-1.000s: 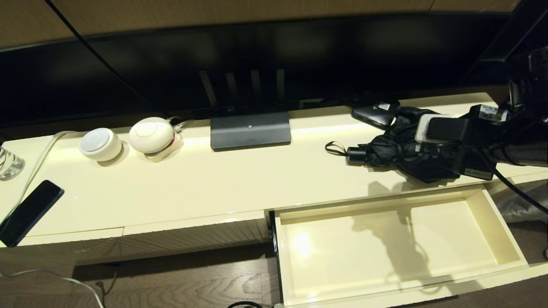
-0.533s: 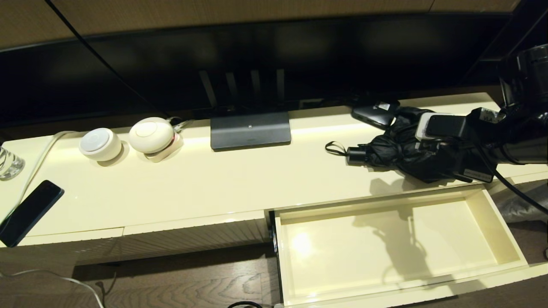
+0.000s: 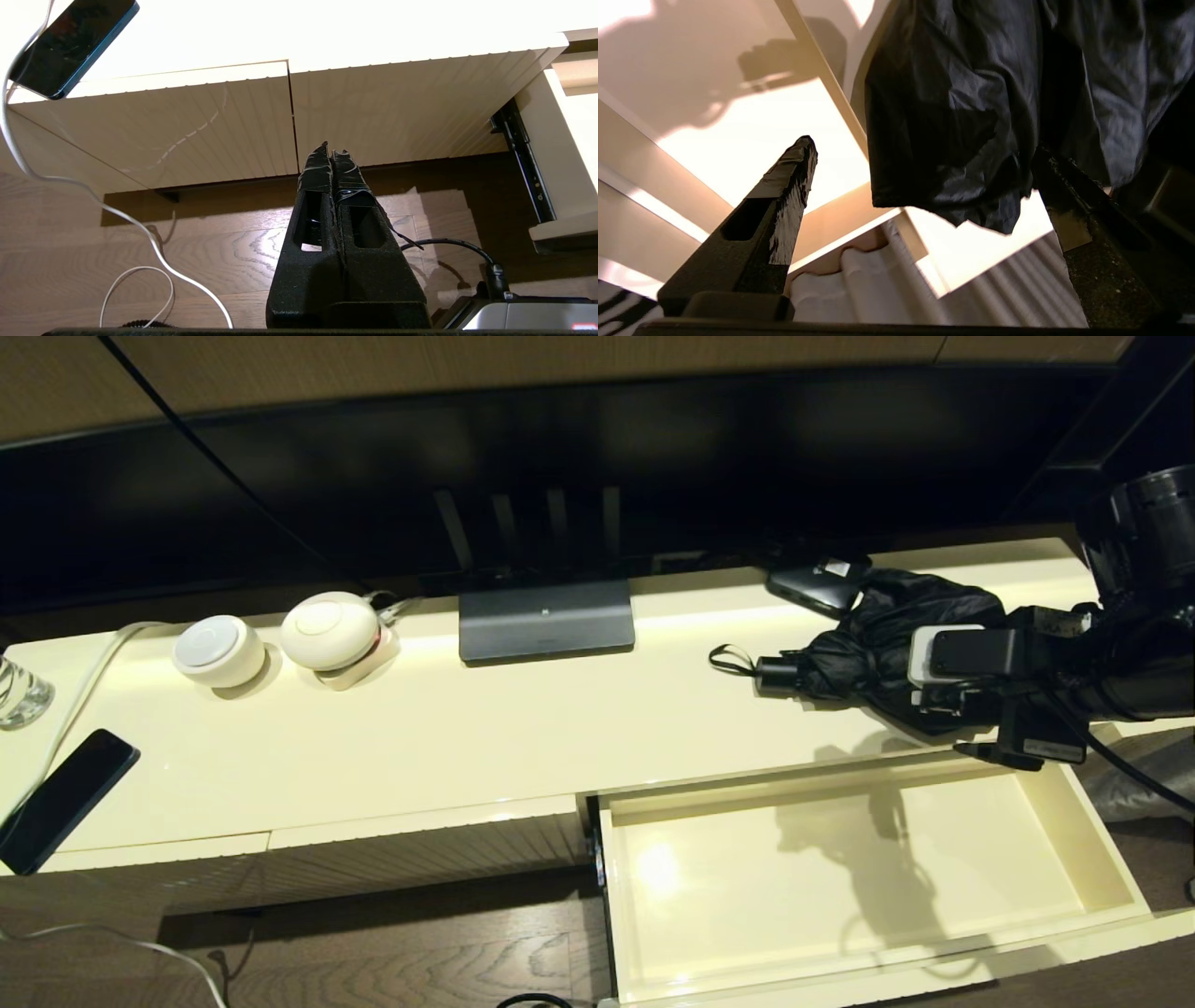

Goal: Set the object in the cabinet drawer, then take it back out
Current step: Put the umbrella in the drawer

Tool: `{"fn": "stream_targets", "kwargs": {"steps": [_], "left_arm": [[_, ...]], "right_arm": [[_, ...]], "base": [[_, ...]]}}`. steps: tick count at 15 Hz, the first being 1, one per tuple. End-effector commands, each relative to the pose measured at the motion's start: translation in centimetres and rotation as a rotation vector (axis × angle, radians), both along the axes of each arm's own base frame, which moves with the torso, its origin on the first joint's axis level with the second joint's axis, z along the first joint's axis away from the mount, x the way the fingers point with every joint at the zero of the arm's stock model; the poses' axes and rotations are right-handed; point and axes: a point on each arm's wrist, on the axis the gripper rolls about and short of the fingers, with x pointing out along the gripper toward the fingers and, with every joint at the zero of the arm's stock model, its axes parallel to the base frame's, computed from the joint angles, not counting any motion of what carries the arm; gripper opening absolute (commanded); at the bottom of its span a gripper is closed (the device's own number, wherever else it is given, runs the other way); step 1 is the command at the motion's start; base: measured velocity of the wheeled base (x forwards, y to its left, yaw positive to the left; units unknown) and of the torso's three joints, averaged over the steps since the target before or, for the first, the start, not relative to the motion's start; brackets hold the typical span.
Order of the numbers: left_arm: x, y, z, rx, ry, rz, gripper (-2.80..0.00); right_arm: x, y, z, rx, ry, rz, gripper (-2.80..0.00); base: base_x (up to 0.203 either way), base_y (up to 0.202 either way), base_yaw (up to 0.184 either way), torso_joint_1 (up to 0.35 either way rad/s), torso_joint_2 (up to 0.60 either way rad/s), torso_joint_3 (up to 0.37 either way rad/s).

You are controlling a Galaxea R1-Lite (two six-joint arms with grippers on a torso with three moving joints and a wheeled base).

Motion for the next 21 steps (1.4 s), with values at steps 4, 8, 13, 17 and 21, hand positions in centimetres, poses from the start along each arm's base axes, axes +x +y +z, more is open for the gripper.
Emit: {"fn": "stream_targets", "kwargs": {"steps": [4,8,13,17,21], "left_arm": [[0.0,0.0,-0.1,-0.001,0.003,0.001,-2.80],[0.0,0.0,-0.1,-0.001,0.003,0.001,-2.80],[0.0,0.0,-0.1,-0.001,0.003,0.001,-2.80],[0.0,0.0,-0.1,-0.001,0.003,0.001,-2.80],[0.0,0.0,-0.1,-0.001,0.005,0.001,-2.80]], "right_arm": [[1.2,-1.4,-0.6,-0.024,0.038,0.148,0.00],[3.5,-1.7,-1.6,-0.090,0.014,0.219,0.00],[6.1,-1.6,-0.7,-0.099,-0.058,0.215,0.00],[7.8,-1.3,-0.6,-0.123,-0.121,0.230,0.00],[8.4,-1.3,-1.4,-0.125,-0.095,0.221,0.00]], "base": [[0.000,0.000,0.000,0.000,0.00,0.000],[0.000,0.000,0.000,0.000,0.00,0.000],[0.000,0.000,0.000,0.000,0.00,0.000],[0.000,0.000,0.000,0.000,0.00,0.000],[0.000,0.000,0.000,0.000,0.00,0.000]]}}
